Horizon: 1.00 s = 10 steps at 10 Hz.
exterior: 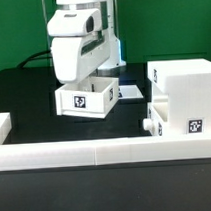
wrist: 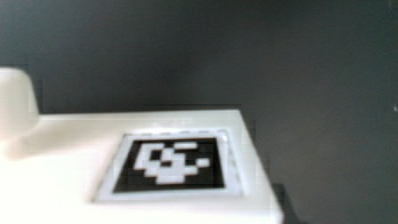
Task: Assemble drawer
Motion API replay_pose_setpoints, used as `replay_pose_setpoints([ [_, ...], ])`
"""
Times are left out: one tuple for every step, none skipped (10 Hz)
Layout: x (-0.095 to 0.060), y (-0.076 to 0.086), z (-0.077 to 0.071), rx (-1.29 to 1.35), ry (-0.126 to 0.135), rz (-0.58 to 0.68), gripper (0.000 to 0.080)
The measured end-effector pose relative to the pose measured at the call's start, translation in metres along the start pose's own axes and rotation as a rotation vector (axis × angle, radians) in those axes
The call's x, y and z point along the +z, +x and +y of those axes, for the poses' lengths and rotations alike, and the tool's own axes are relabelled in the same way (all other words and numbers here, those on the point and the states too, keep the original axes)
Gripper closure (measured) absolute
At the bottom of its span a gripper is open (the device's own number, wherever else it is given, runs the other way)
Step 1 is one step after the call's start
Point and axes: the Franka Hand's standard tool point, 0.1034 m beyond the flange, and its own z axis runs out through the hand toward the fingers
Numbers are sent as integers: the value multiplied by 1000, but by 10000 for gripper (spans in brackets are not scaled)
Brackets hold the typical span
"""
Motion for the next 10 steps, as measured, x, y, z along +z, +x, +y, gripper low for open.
replay_pose_setpoints([
  [0,-1,0,-69,1,0,758],
  [1,-1,0,-132,1,0,758],
  [0,-1,1,-194,5,-5,758],
  [-5,0,8,-247,4,-11,758],
  [-9,3,18,-252,1,-13,758],
  [-11,7,26,-262,0,-14,758],
  [-12,12,32,-271,10,-15,758],
  [-12,20,40,-282,18,-13,757],
  [-10,27,44,-295,16,-14,757],
  [-9,26,43,-294,19,-14,757],
])
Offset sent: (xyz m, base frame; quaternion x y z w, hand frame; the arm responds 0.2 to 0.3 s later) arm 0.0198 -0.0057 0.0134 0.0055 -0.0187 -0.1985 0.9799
